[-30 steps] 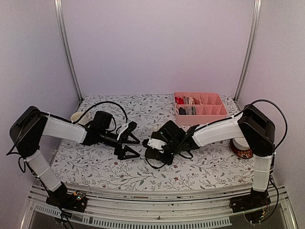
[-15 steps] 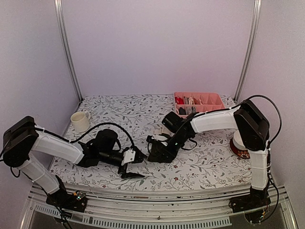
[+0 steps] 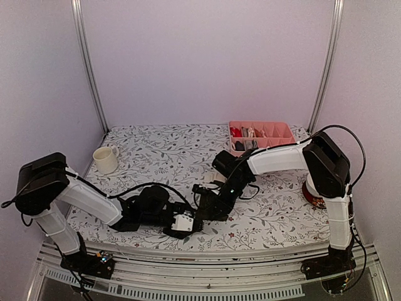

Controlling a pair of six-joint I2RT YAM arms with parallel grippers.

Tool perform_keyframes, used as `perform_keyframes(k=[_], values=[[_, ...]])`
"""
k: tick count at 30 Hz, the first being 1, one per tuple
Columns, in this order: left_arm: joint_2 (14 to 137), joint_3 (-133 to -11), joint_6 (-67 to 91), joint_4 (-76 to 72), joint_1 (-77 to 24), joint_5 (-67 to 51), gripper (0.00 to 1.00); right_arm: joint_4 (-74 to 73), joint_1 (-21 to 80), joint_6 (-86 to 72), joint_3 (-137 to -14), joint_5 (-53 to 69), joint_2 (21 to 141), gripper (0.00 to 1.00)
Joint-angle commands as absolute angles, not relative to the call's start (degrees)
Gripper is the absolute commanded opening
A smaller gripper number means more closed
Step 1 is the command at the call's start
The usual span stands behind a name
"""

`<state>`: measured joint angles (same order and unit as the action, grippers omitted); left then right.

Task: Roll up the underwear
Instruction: Roll the underwear at the center of the board.

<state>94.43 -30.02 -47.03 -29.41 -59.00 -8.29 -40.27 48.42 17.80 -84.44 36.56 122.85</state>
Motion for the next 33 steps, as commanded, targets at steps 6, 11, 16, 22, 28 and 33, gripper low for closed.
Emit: perform_keyframes(k=[6,11,16,22,28,33], values=[[101.7,-33.9,-51.0,-35.4,-63.3,5.4,0.69,-41.7,48.4,18.1,-85.0,36.0,124.0,0.07],[105.3,-35.3,-52.6,-35.3,-64.5,8.6,0.57,-41.3,48.5,18.3,-84.5,35.5,124.1,0.08],[107.9,-36.3,-52.1,-35.6,-64.8,8.9,0.41,-41.3,48.4,18.4,-84.2,34.8,124.1,0.08],[109.2,-38.0,-48.6,-33.7,-64.6,7.2,0.23,-40.8,48.5,18.5,-83.6,33.8,123.1,0.10],[109.9,-38.9,-45.9,-31.6,-64.0,4.9,0.00,-39.8,48.5,17.8,-83.1,31.5,120.6,0.22],[108.0,-40.1,-42.4,-24.3,-62.2,-2.4,0.00,-35.4,48.5,15.9,-78.7,28.5,112.3,0.47]])
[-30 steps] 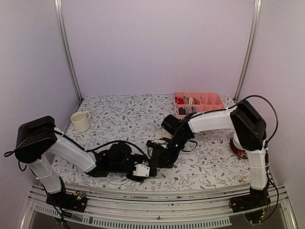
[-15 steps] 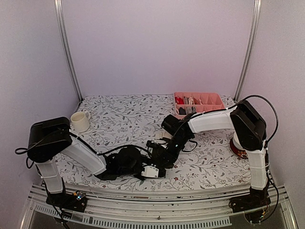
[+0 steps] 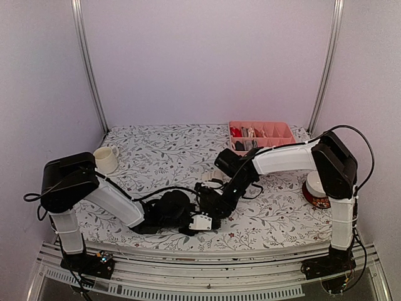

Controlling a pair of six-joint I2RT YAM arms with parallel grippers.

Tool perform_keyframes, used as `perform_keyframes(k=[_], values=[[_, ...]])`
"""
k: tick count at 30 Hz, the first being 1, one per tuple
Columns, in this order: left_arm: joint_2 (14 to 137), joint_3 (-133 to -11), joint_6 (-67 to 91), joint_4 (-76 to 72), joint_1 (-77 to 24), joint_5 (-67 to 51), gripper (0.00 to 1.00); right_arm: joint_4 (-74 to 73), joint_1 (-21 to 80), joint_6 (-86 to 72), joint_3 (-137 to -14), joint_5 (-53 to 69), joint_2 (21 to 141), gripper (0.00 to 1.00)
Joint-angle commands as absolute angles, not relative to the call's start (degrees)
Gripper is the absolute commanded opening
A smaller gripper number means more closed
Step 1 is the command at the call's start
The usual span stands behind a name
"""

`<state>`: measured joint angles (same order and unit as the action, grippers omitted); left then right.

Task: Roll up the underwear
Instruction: Roll the underwear at the center of the board.

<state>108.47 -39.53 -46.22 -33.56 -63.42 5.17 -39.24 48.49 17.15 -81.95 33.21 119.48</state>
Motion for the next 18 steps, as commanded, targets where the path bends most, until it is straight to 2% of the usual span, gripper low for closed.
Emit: perform_keyframes(k=[1,7,11,18], values=[[107.6,-40.4,-41.8,-23.0,-61.8,-3.9,0.00,-34.3,48.5,15.4,-77.4,27.7,110.3,0.50],[106.2,-43.7,-38.7,-14.0,-59.5,-12.7,0.00,-27.3,49.1,12.0,-67.4,20.0,98.2,0.64],[106.9,-47.9,-35.6,-6.4,-56.2,-20.5,0.00,-21.3,52.1,9.8,-59.5,8.1,90.4,0.75],[110.2,-56.8,-32.2,6.5,-50.6,-33.3,0.00,-10.3,60.7,11.4,-47.4,-7.2,81.6,0.80]])
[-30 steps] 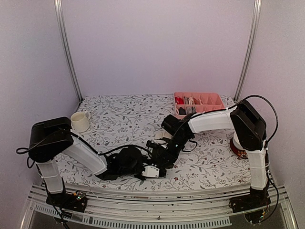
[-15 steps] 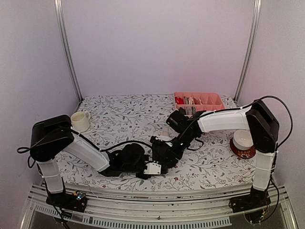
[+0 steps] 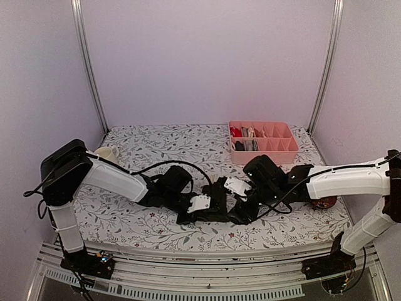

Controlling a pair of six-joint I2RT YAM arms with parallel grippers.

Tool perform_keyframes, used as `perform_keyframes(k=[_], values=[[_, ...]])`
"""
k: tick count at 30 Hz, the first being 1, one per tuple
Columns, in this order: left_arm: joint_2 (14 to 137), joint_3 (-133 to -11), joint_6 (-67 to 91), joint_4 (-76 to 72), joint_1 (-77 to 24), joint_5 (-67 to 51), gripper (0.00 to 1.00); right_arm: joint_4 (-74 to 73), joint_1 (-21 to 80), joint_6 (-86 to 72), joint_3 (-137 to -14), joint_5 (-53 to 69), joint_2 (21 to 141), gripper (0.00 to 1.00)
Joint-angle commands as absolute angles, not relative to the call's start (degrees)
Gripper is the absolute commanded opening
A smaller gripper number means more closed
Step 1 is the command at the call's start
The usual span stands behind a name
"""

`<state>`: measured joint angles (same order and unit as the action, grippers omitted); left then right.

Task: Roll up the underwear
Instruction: Roll the underwear at the center of the board.

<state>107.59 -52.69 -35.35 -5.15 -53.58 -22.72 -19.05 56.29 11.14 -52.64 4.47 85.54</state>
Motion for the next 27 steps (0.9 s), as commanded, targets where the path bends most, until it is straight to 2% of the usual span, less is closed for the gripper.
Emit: perform_keyframes(k=[1,8,13,15,18,21,23,27], values=[[110.8,-58.1,-32.0,9.2,-49.8,-35.7,0.00,-8.2,62.3,12.7,-45.7,-8.5,80.5,0.81],[119.1,-68.0,-29.8,20.8,-45.2,-46.1,0.00,4.0,72.5,22.2,-38.2,-17.0,80.2,0.81],[124.3,-73.0,-29.4,26.9,-43.1,-52.9,0.00,8.7,75.9,29.9,-38.9,-18.4,85.0,0.77],[125.9,-74.4,-29.4,29.1,-42.4,-55.5,0.00,9.2,76.0,32.7,-40.4,-18.7,87.9,0.69],[127.4,-75.6,-28.8,30.1,-41.7,-56.5,0.00,9.9,75.9,35.8,-42.9,-21.0,92.4,0.43],[128.3,-76.2,-28.5,30.8,-41.4,-56.9,0.00,10.3,75.9,38.4,-44.7,-22.4,96.0,0.30],[129.1,-76.9,-28.3,31.5,-41.3,-57.1,0.00,11.1,75.8,39.5,-45.2,-23.4,97.8,0.26],[129.9,-77.5,-28.3,32.3,-41.1,-57.3,0.00,11.6,74.9,40.6,-45.6,-24.4,100.3,0.26]])
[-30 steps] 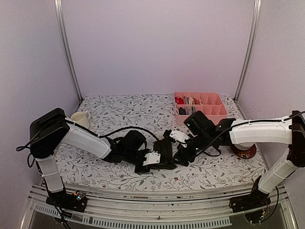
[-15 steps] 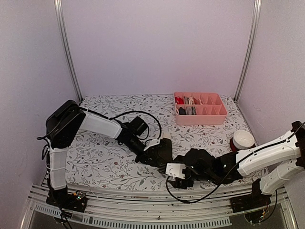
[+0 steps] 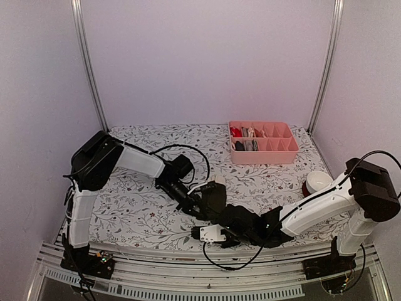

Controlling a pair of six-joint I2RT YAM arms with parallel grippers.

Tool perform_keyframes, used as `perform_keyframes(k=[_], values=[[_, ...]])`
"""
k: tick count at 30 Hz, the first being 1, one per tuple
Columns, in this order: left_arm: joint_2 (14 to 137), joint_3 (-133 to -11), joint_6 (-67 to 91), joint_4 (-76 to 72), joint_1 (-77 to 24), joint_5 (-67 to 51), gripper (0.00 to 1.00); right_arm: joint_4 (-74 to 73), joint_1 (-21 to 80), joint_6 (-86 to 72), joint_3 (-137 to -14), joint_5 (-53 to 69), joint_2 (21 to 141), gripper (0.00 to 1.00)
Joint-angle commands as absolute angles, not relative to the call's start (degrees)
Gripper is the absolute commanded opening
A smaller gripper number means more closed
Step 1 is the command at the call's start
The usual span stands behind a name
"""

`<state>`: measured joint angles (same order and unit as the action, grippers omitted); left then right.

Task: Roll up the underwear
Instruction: Roll the underwear at the center of the board.

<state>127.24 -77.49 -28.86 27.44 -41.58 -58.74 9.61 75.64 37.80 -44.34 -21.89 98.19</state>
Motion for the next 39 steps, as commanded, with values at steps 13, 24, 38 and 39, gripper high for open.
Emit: perform_keyframes(k=[13,24,38,39], values=[[130.3,-77.8,-27.9,32.3,-41.1,-57.0,0.00,14.1,72.6,41.3,-45.2,-24.5,103.8,0.46],[130.2,-77.7,-28.0,32.6,-41.1,-57.5,0.00,11.3,71.4,38.9,-47.5,-27.8,108.3,0.36],[128.8,-77.3,-29.5,33.3,-41.1,-57.1,0.04,3.9,69.0,32.3,-51.5,-25.1,109.8,0.06],[128.3,-77.3,-29.9,33.5,-41.1,-57.1,0.08,3.3,69.0,32.1,-51.7,-24.2,109.9,0.04]])
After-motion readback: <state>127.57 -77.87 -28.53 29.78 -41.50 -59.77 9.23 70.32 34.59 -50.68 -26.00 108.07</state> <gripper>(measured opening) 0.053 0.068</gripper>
